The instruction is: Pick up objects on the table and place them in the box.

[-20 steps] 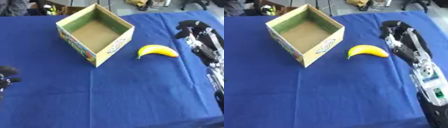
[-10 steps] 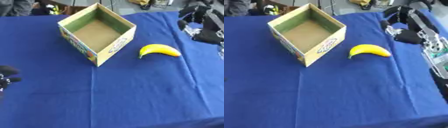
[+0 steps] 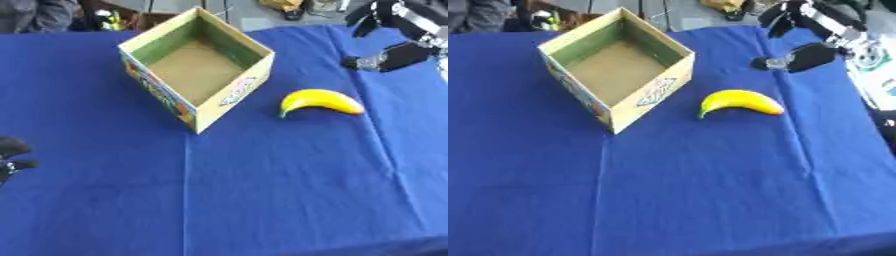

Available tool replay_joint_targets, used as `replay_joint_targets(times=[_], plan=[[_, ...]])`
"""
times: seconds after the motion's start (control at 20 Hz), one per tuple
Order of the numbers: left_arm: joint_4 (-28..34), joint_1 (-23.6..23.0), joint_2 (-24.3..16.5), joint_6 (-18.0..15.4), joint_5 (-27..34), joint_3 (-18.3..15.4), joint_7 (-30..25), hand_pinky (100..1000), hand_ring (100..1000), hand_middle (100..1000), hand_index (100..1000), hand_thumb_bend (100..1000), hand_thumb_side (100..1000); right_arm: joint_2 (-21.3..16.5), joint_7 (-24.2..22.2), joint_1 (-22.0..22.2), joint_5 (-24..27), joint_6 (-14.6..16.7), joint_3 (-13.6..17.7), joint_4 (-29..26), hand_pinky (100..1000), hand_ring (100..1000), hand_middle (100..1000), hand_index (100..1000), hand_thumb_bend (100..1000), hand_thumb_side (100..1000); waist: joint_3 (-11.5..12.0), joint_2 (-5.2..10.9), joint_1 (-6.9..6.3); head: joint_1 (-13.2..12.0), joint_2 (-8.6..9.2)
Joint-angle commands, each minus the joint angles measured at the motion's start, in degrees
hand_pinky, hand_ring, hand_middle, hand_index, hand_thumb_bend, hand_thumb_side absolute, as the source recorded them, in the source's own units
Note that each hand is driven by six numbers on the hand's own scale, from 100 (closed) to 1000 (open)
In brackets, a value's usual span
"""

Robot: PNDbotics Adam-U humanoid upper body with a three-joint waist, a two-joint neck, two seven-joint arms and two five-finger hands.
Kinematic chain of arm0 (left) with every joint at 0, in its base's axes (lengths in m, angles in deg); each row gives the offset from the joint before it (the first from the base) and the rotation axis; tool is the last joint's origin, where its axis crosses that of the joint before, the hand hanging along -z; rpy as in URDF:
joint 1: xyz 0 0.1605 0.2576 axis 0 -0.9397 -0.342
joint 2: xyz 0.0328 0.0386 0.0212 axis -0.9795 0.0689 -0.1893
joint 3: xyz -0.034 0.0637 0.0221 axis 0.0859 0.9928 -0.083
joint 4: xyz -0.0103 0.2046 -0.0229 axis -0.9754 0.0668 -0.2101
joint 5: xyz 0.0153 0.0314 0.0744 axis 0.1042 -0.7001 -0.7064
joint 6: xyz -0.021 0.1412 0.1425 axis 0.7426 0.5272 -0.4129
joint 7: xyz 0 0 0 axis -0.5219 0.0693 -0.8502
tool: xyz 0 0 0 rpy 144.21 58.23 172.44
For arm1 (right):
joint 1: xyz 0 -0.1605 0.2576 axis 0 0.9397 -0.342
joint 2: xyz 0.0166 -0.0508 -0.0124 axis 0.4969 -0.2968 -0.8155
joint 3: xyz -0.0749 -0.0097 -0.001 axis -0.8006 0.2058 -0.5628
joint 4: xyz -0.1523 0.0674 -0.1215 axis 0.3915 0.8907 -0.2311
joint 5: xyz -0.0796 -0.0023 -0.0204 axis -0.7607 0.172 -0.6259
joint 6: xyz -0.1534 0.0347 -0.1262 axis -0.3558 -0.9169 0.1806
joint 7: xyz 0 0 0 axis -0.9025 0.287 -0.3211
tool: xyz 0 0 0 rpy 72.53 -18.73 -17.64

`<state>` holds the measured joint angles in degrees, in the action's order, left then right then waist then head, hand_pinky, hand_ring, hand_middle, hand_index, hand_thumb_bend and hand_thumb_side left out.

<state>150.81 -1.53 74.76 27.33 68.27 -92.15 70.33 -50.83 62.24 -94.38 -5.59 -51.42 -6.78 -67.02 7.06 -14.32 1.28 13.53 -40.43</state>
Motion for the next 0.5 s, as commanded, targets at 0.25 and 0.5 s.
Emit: replay_joint_targets(times=[0.25, 0.5], plan=[[0.64, 0.85, -1.25, 0.04, 0.31, 0.4, -0.47, 658, 732, 631, 704, 250, 1000, -0.8, -2.44, -3.91, -7.25, 4.62, -0.54, 7.91, 693, 678, 705, 792, 616, 287, 0.29, 0.97, 0.46, 1.08, 0.76], [0.67, 1.03, -1.28, 0.06, 0.3, 0.52, -0.64, 658, 732, 631, 704, 249, 1000, 0.61, -3.77, -4.92, -12.1, 5.82, -1.15, 10.62, 699, 697, 711, 794, 618, 284, 0.58, 0.78, 0.52, 1.5, 0.93]])
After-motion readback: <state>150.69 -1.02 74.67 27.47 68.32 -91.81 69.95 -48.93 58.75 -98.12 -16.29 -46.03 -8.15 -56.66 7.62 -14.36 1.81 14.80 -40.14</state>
